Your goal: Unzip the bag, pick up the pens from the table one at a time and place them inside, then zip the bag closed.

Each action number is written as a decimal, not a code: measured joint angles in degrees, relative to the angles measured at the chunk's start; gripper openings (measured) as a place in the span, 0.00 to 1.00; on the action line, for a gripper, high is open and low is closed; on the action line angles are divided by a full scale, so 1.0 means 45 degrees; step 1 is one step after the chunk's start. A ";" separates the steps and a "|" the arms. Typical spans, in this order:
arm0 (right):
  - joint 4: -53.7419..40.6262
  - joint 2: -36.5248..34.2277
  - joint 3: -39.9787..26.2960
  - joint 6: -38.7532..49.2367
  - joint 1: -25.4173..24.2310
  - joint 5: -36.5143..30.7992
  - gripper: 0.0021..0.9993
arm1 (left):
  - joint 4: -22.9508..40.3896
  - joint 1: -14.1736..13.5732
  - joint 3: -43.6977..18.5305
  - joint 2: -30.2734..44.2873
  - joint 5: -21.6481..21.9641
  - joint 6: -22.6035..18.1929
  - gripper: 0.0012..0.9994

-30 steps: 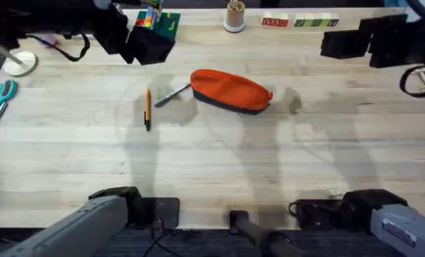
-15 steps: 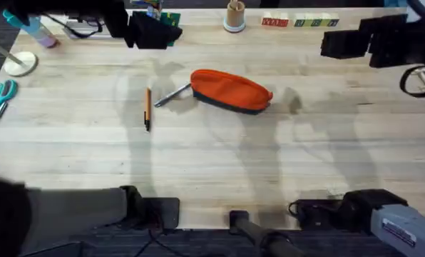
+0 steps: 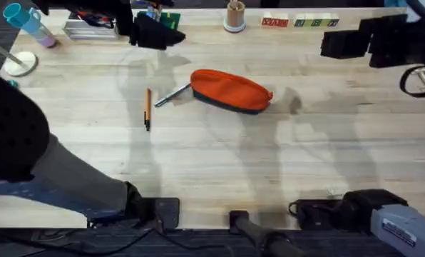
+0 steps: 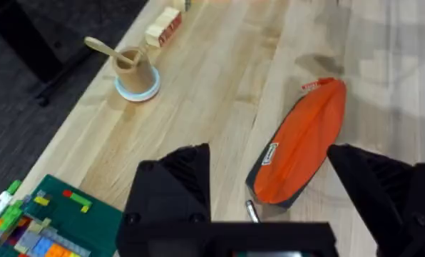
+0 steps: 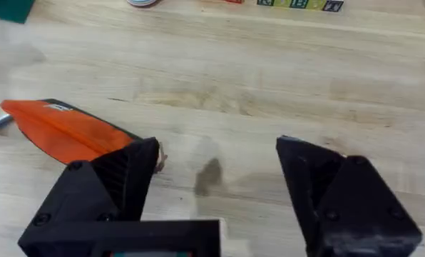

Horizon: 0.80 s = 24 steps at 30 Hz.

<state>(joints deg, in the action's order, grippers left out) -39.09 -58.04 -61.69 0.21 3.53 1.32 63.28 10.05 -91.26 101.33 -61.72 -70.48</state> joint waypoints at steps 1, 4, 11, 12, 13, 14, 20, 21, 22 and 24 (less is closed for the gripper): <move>0.0000 0.0000 0.0000 0.0004 0.0000 0.0000 1.00 | 0.0082 -0.0039 0.0000 0.0095 0.0022 -0.0187 0.99; 0.0000 0.0000 0.0000 0.0000 0.0000 0.0000 1.00 | 0.0138 -0.0287 -0.0005 0.0449 0.0098 -0.0630 0.99; 0.0000 0.0000 0.0000 0.0000 0.0000 0.0000 1.00 | 0.0387 -0.1071 -0.0020 0.1441 0.0669 -0.1067 0.99; 0.0000 0.0000 0.0000 0.0000 0.0000 0.0000 1.00 | 0.0469 -0.1164 -0.0020 0.1584 0.0701 -0.1088 0.99; -0.0005 0.0000 0.0000 0.0003 0.0000 0.0000 1.00 | 0.0513 -0.1233 -0.0020 0.1684 0.0735 -0.1123 0.99; -0.0018 0.0000 0.0000 0.0000 0.0000 0.0000 1.00 | 0.0548 -0.1290 -0.0018 0.1774 0.0780 -0.1166 0.99; -0.0164 0.0000 0.0000 0.0000 0.0000 0.0000 1.00 | 0.0609 -0.1549 -0.0020 0.2067 0.1563 -0.1840 0.99; -0.0180 0.0000 0.0000 0.0000 0.0000 0.0000 1.00 | 0.0614 -0.1586 -0.0020 0.2075 0.1687 -0.1950 0.99; -0.0185 0.0000 0.0000 0.0000 0.0000 0.0000 1.00 | 0.0609 -0.1612 -0.0020 0.2077 0.1748 -0.2037 0.99; -0.0185 0.0000 0.0000 0.0003 0.0000 0.0000 1.00 | 0.0612 -0.1688 -0.0020 0.2077 0.1888 -0.2255 0.99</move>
<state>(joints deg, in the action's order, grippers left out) -39.92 -58.04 -61.69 0.22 3.53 1.32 66.03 2.45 -91.35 110.67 -53.22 -80.63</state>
